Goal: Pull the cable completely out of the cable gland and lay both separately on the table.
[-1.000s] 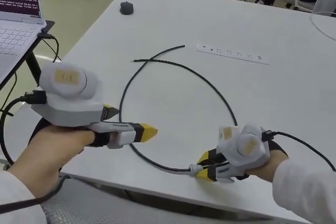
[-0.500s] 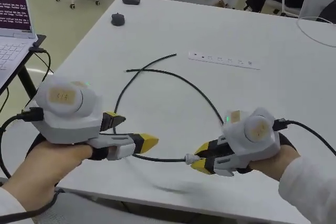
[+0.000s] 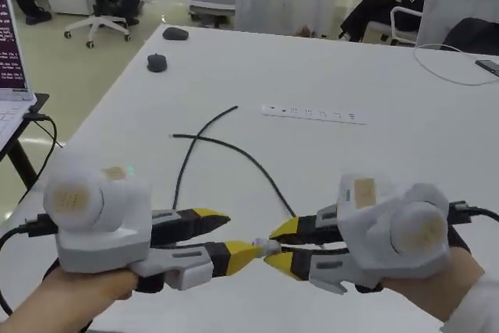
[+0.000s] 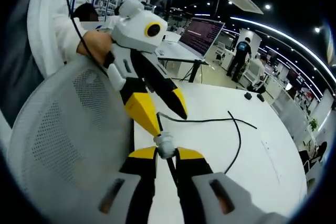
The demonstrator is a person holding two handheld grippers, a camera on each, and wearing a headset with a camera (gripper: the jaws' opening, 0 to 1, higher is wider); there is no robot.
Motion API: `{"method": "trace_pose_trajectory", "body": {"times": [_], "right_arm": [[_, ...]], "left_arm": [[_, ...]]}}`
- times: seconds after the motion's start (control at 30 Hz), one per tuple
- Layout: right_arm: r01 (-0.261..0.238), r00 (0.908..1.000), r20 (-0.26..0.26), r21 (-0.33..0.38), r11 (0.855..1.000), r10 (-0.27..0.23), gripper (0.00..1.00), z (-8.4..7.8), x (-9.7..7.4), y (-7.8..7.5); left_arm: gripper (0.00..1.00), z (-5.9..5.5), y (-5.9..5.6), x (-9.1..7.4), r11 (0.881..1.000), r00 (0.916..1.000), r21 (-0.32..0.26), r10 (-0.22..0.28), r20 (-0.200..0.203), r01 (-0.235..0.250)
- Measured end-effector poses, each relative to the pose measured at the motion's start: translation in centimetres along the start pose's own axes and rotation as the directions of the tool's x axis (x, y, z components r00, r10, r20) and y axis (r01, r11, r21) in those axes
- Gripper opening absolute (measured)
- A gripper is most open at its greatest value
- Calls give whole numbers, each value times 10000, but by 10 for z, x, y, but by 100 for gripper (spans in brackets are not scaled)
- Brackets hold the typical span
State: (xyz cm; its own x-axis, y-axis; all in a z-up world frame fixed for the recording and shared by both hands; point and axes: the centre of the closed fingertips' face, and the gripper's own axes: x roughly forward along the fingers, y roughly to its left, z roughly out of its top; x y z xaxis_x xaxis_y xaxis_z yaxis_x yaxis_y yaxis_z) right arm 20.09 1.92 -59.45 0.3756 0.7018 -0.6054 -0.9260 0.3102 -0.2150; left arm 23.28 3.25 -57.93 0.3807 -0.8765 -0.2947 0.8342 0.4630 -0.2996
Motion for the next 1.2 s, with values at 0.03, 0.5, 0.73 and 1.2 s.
{"method": "trace_pose_trajectory", "body": {"times": [0.03,0.5,0.73,1.2], "right_arm": [[51,10000,23,30,10000,-51,12,1,0,1],[926,9956,141,-19,9957,-925,12,2,-1,7],[1332,9911,-68,-85,9910,-1333,12,-9,-2,3],[1751,9845,207,-591,9828,-1742,12,-3,-8,-6]], "left_arm": [[40,3,-2,0,9998,9998,-151,-143,158,145],[13,6,-15,3,9950,9956,-363,-918,211,926],[7,-4,-22,5,9941,9939,-133,-1082,-235,1079],[2,3,-26,4,9933,9937,-290,-1121,80,1123]]}}
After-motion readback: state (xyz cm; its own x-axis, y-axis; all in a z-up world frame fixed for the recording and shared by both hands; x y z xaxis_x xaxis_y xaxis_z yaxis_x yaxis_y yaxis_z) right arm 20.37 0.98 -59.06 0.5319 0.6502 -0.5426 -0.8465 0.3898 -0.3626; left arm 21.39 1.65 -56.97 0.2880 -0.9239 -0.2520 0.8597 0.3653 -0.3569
